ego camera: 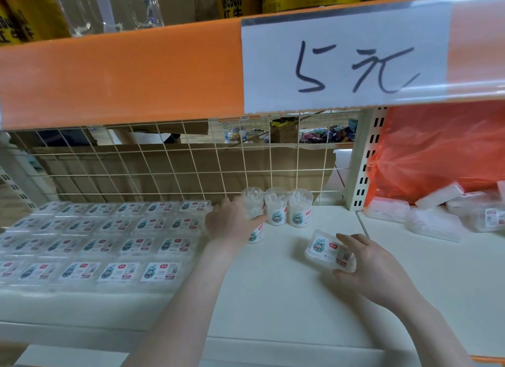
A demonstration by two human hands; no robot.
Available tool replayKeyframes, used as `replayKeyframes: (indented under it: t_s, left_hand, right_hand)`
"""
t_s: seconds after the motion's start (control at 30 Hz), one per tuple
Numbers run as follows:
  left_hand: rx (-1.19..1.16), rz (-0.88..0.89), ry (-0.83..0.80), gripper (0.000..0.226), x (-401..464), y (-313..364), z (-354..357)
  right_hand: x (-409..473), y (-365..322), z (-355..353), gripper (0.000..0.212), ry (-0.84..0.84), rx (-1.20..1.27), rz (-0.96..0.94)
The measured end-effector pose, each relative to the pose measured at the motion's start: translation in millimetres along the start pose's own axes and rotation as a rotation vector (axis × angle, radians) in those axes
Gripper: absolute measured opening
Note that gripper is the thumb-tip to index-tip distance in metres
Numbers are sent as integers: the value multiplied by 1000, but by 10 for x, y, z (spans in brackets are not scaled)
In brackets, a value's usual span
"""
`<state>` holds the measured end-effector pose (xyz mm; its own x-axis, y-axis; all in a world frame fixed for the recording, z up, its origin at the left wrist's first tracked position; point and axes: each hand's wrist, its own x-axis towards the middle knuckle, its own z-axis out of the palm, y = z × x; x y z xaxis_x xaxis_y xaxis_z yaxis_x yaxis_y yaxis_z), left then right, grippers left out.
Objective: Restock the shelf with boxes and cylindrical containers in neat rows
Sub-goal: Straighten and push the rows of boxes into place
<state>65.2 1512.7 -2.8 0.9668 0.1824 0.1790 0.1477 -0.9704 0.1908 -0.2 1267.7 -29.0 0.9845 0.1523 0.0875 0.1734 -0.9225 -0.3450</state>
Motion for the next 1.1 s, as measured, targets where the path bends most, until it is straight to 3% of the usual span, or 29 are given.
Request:
replayKeyframes:
  t_s: [0.17, 0.53, 0.67, 0.8, 1.1]
  left_hand:
    - [-55, 10, 27, 58, -31, -99, -10]
    - [-68, -14, 312, 18, -371, -430, -67]
    - [-3, -42, 357, 23, -643, -683, -43]
    - [-22, -191, 367, 26, -971, -975, -86]
    - [-126, -362, 339, 37, -1358, -2009, -210]
  right_hand:
    - [40, -6, -7, 74, 4, 12, -5]
    - [205, -103, -116, 75, 0, 43, -163]
    - [233, -200, -49, 76, -58, 64, -279]
    - [219, -400, 68, 76, -83, 89, -355]
    - [-13, -1237, 496, 74, -82, 113, -387]
